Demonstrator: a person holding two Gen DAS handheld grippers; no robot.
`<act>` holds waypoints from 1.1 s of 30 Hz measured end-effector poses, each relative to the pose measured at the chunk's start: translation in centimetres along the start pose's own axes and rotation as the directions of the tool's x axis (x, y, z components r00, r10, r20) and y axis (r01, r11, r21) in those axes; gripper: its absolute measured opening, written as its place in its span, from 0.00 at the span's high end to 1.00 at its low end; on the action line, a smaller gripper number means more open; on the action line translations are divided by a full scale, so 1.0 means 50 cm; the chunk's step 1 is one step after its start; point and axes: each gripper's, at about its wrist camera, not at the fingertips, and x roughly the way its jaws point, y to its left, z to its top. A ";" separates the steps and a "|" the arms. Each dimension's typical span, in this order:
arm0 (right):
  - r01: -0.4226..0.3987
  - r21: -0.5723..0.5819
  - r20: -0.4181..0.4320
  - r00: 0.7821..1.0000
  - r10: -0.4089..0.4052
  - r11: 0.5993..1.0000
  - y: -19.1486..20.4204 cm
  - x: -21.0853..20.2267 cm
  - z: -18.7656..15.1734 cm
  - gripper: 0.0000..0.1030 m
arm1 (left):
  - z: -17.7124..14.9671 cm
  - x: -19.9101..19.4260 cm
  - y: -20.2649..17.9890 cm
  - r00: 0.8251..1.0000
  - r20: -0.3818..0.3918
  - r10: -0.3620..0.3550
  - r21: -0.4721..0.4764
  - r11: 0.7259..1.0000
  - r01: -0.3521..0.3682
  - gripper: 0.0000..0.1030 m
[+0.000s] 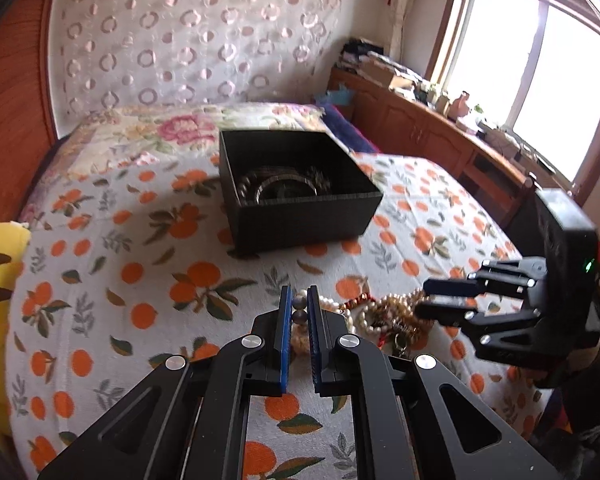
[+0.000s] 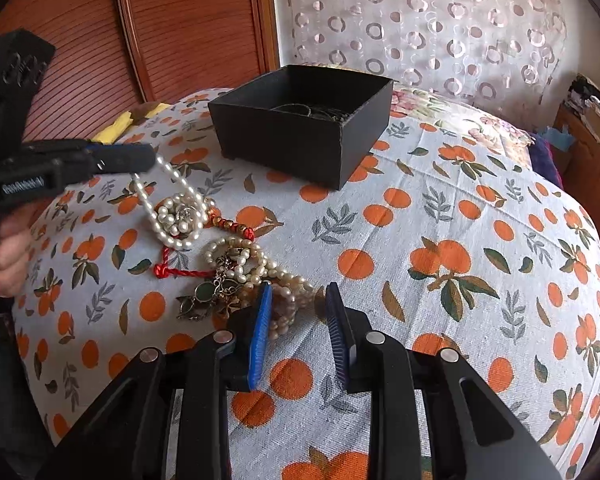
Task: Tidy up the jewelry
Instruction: 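Grasp a pearl necklace with the left gripper and lift it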
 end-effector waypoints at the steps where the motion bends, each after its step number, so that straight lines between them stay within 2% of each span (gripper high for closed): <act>1: 0.005 -0.002 0.001 1.000 -0.005 1.000 0.002 0.000 -0.001 0.71 | 0.003 -0.007 -0.001 1.000 0.009 0.005 -0.001 1.000 -0.005 0.93; 6: 0.010 -0.008 0.007 1.000 -0.010 1.000 0.007 -0.004 -0.009 0.89 | 0.016 -0.039 -0.012 0.998 0.056 0.021 0.013 1.000 -0.021 0.93; 9: -0.019 0.015 0.013 1.000 0.018 1.000 -0.004 -0.008 -0.011 0.90 | 0.023 -0.063 -0.023 0.996 0.091 0.027 0.022 0.999 -0.029 0.93; 10: -0.030 0.029 0.020 0.999 0.030 0.999 -0.010 -0.010 -0.011 0.94 | 0.023 -0.067 -0.025 0.995 0.100 0.029 0.023 0.999 -0.032 0.93; 20: 0.016 0.025 0.132 0.991 -0.019 1.000 -0.012 -0.071 0.023 0.95 | 0.057 -0.128 -0.035 0.976 0.203 0.083 0.030 0.995 -0.091 0.93; 33: 0.069 -0.043 0.312 0.949 -0.052 0.997 0.012 -0.209 0.109 0.95 | 0.118 -0.168 -0.047 0.957 0.272 0.098 0.052 0.992 -0.116 0.93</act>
